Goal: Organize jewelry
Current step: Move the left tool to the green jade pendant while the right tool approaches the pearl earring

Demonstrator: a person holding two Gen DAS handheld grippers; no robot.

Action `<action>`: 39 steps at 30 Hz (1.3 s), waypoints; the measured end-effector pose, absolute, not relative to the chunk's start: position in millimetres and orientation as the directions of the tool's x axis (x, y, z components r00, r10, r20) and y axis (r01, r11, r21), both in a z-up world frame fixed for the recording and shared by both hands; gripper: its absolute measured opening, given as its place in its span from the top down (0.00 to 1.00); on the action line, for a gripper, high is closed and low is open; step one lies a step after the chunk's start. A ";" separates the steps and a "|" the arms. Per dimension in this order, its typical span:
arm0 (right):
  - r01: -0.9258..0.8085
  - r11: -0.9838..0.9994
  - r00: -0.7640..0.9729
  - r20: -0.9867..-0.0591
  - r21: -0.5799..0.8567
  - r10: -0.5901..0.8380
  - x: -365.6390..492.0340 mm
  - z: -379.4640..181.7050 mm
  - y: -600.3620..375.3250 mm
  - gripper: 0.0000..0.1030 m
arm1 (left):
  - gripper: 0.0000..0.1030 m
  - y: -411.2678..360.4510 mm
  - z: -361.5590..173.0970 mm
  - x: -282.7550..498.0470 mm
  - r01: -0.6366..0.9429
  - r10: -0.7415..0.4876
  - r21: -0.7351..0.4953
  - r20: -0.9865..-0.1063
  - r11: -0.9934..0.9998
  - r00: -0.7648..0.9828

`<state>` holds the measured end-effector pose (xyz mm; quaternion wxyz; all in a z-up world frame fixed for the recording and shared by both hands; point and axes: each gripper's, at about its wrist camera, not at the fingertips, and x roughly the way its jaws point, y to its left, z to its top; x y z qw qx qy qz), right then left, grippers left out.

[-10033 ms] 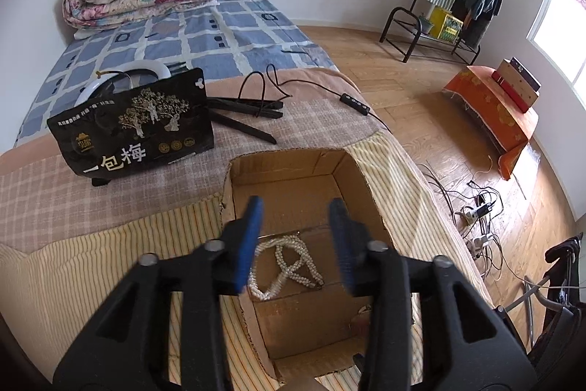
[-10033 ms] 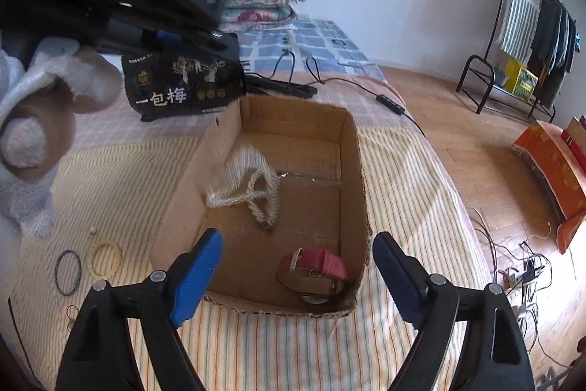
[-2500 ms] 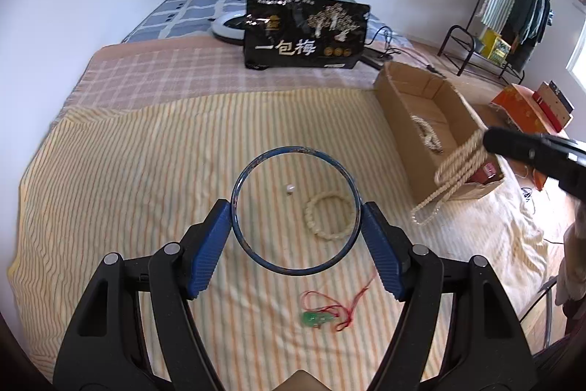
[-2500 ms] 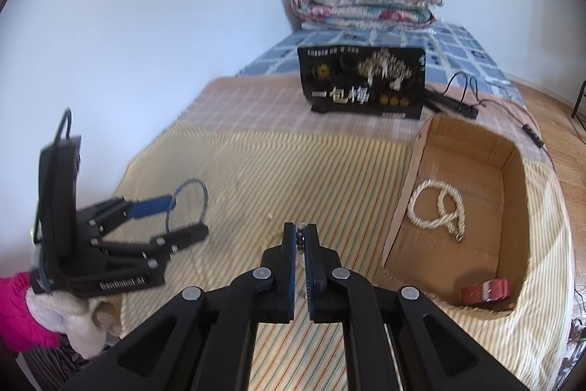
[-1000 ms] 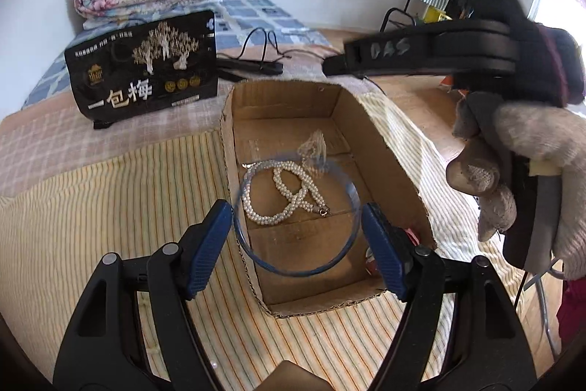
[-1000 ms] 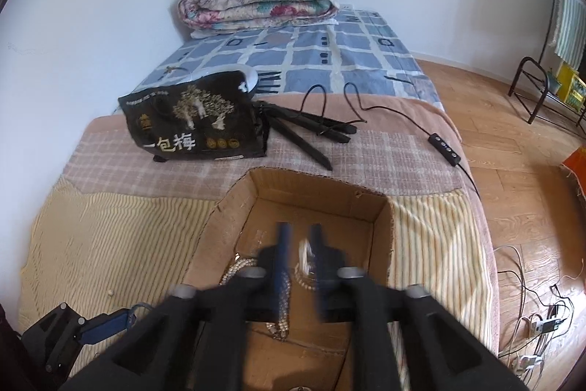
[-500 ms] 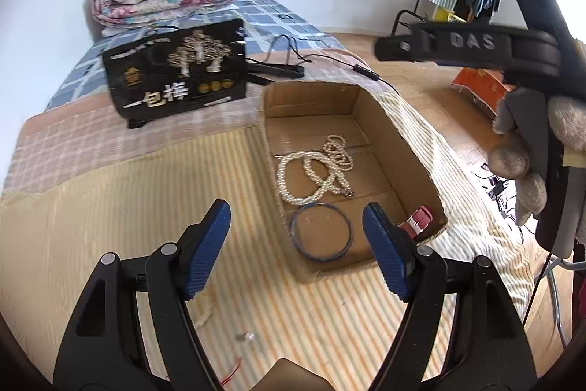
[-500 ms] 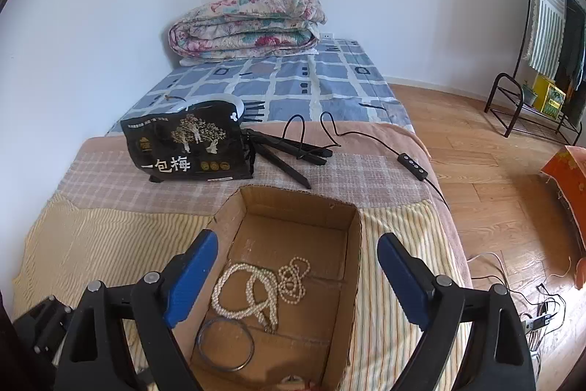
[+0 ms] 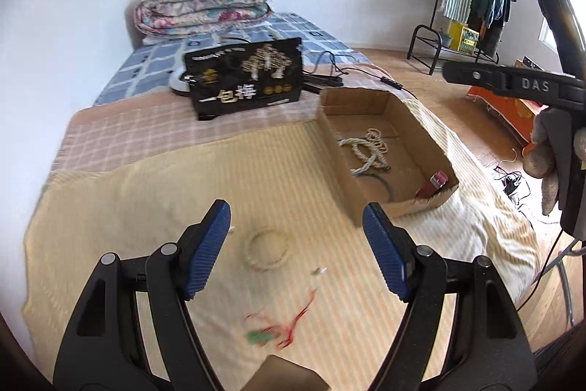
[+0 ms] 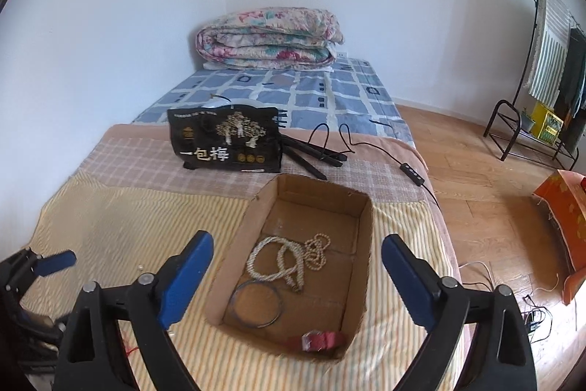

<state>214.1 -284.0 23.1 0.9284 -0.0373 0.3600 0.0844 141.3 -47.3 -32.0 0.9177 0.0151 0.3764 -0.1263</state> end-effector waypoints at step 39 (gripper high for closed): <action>-0.537 0.841 0.421 -0.843 0.066 0.335 155.5 -147.1 -169.4 0.59 | 0.36 -10.4 -165.8 93.1 0.238 -0.256 -0.152 -0.826 0.959 0.502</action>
